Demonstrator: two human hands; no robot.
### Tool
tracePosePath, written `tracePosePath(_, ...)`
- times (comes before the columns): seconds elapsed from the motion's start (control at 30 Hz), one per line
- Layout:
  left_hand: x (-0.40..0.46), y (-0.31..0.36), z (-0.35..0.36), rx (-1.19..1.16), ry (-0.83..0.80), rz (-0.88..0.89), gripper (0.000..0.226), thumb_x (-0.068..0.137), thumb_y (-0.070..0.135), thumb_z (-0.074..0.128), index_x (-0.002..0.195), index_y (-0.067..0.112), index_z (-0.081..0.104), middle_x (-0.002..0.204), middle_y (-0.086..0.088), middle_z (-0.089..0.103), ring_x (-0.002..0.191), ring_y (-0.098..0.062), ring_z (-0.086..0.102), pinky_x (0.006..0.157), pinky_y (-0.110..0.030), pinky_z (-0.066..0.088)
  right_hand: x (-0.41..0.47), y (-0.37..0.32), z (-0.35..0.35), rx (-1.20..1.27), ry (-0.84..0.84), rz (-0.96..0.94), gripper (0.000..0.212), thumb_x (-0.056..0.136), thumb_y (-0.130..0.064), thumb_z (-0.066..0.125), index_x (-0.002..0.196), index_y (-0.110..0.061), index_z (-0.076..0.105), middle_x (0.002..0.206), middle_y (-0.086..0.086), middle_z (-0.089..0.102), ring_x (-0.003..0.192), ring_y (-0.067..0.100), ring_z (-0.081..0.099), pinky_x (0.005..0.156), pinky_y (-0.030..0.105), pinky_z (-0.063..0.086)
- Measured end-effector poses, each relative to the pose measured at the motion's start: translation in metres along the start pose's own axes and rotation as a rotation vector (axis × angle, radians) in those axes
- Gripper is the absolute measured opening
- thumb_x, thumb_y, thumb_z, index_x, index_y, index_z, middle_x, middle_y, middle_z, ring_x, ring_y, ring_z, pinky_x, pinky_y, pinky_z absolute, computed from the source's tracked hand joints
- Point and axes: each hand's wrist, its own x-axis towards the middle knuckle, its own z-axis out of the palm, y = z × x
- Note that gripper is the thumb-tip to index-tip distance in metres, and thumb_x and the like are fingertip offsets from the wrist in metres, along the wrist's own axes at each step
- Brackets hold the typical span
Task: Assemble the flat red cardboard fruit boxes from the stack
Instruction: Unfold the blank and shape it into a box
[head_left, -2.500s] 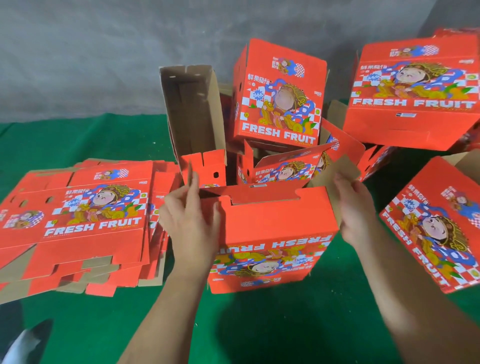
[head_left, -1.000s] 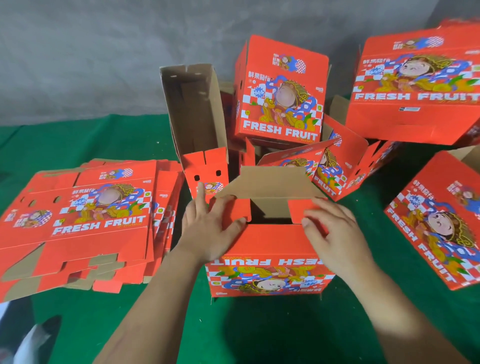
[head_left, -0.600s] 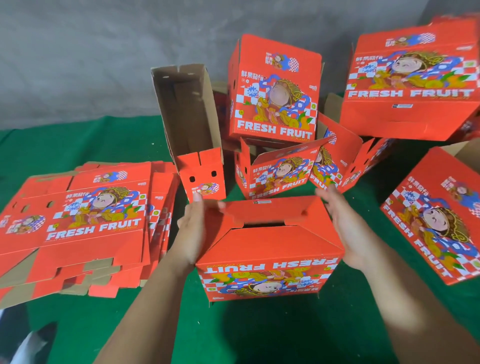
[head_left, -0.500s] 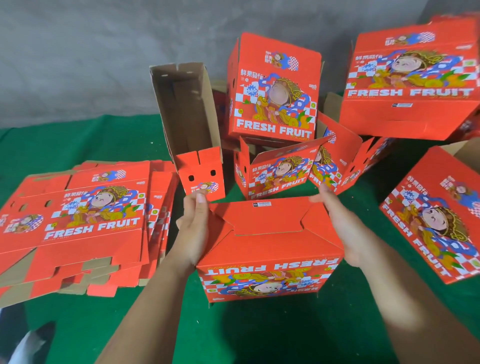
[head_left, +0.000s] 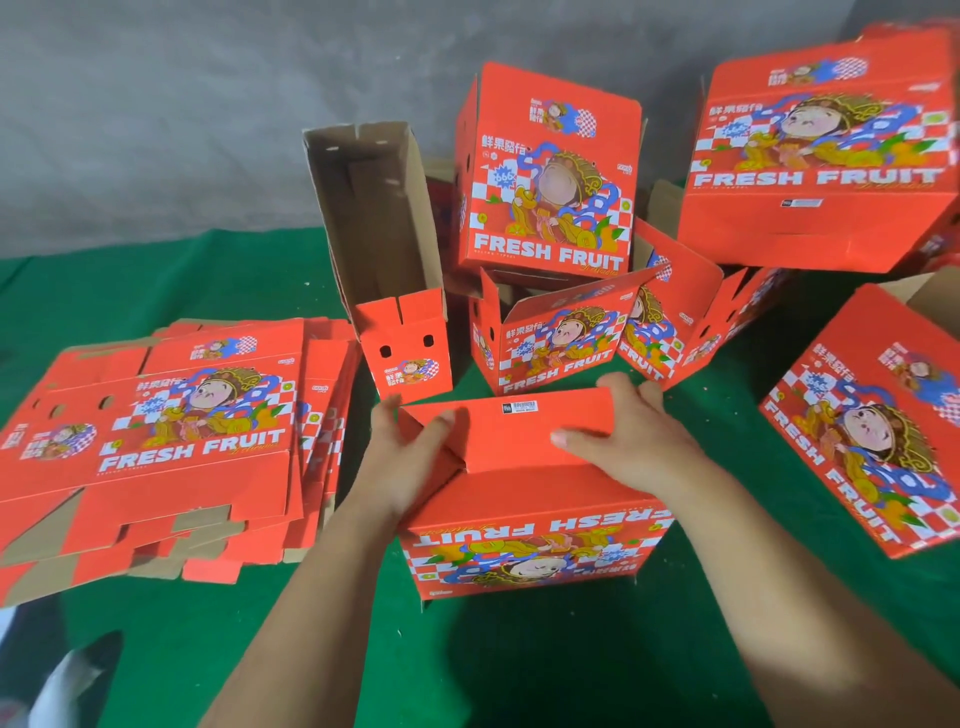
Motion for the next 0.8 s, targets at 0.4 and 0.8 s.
tracePosePath(0.4, -0.029, 0.002, 0.003, -0.627, -0.027, 0.388, 0.039, 0.083, 0.005, 0.047, 0.119, 0.02, 0.054, 0.145, 0.002, 0.061, 0.12, -0.006, 0.062, 0.086, -0.018, 0.053, 0.0, 0.04, -0.038, 1.292, -0.126, 0.302, 0.046, 0.104, -0.039, 0.059, 0.085, -0.004, 0.082, 0.083, 0.012, 0.078, 0.062, 0.014, 0.075, 0.062, 0.019, 0.058)
tracePosePath(0.8, -0.022, -0.041, -0.005, -0.373, -0.502, -0.122, 0.083, 0.072, 0.032, 0.089, 0.143, 0.018, 0.049, 0.125, -0.016, 0.073, 0.108, -0.037, 0.073, 0.078, -0.044, 0.063, -0.036, 0.082, 0.007, 1.256, -0.434, 0.309, 0.099, 0.058, -0.049, 0.085, 0.147, -0.018, 0.052, 0.12, 0.017, 0.075, 0.099, 0.037, 0.076, 0.07, 0.047, 0.063)
